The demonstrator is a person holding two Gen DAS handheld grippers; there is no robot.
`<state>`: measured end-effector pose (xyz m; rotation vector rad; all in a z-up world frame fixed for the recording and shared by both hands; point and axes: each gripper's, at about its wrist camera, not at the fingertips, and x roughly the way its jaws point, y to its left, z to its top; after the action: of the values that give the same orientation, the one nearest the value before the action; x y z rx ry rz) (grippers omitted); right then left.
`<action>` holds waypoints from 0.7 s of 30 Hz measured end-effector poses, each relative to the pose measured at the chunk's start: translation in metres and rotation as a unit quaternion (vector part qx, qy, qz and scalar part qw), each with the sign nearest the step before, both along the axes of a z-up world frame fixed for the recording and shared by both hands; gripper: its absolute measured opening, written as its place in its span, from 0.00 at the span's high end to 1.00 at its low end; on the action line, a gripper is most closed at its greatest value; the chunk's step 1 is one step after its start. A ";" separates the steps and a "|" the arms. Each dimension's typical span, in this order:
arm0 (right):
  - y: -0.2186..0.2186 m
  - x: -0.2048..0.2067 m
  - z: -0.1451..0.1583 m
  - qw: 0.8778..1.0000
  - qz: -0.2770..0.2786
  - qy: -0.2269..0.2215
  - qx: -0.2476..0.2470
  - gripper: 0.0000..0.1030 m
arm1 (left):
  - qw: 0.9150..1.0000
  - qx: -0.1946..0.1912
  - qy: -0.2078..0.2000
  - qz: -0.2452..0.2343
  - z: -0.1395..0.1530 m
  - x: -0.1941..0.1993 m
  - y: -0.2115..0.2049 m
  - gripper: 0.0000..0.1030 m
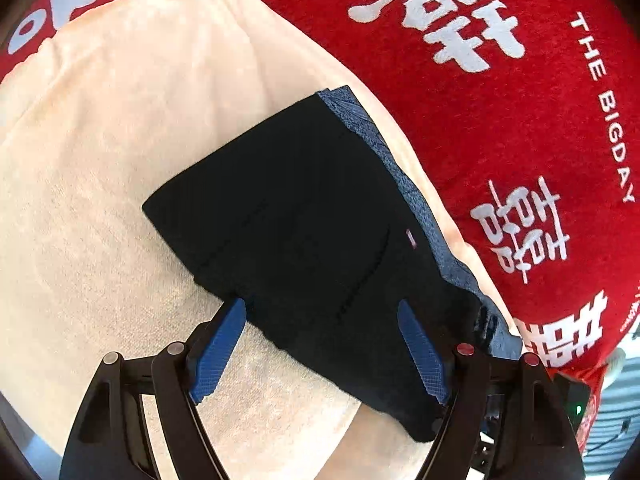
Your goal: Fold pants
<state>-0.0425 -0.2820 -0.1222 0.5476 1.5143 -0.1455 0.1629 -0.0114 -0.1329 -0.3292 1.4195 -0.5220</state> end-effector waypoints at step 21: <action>0.014 0.006 -0.003 1.000 0.023 -0.003 -0.014 0.48 | 0.995 -0.093 -0.017 0.027 0.003 0.021 -0.026 0.09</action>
<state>-0.0365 -0.2676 -0.1254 0.4912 1.5156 -0.1288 0.1837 -0.0376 -0.1295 -0.5048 1.3291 -0.6154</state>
